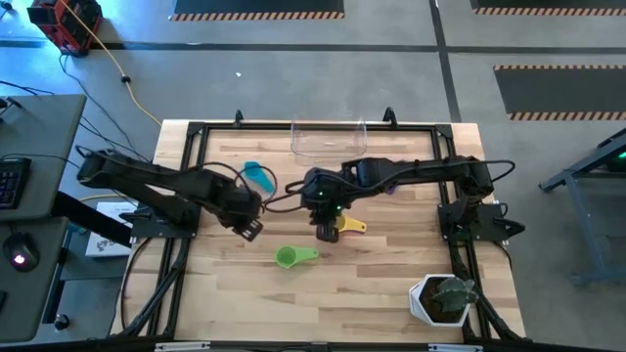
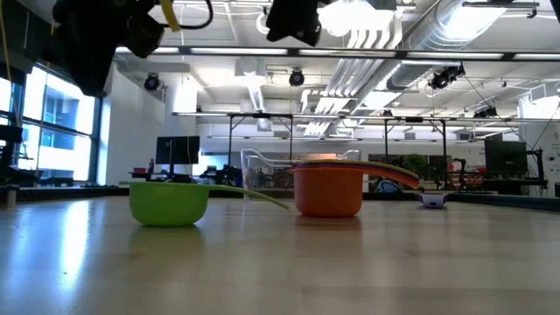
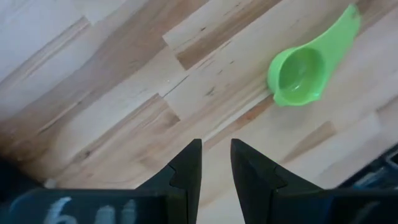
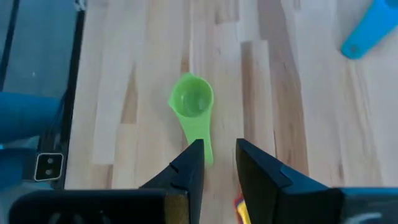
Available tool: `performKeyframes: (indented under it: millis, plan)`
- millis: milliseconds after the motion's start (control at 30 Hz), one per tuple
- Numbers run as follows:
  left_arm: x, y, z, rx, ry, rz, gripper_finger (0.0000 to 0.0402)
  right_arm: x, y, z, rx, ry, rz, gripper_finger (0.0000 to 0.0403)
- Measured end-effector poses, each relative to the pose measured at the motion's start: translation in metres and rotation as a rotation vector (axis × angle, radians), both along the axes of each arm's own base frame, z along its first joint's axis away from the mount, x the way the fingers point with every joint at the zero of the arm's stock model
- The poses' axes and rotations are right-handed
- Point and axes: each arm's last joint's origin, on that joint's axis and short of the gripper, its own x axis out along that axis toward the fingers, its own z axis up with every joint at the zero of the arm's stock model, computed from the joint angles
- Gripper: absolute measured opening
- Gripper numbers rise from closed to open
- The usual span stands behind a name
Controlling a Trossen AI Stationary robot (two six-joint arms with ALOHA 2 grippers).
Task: Nest measuring cups in basket
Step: Stack the green measuring cup on top of the yellow measuring cup
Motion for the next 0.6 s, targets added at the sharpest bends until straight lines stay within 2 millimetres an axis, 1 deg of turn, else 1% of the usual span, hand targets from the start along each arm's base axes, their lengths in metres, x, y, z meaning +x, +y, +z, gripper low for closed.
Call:
performKeyframes:
  millis: [67,133,367,467,600]
  plan:
    - [-0.008,0.002,0.007,0.003,-0.026,0.016,0.0076,0.006,0.002,0.003,-0.006,-0.071,0.020,0.0087]
    - [-0.014,0.003,0.013,0.014,-0.055,0.034,0.0076,0.009,0.004,0.004,-0.016,-0.107,0.039,0.0093]
    - [-0.033,0.008,0.027,0.057,-0.128,0.097,0.0076,0.027,0.004,0.003,-0.061,-0.243,0.012,0.0134]
    - [-0.037,0.009,0.031,0.070,-0.153,0.112,0.0076,0.036,0.004,-0.006,-0.064,-0.259,0.008,0.0141]
    - [-0.039,0.010,0.032,0.086,-0.167,0.117,0.0076,0.045,0.007,-0.024,-0.065,-0.213,0.015,0.0142]
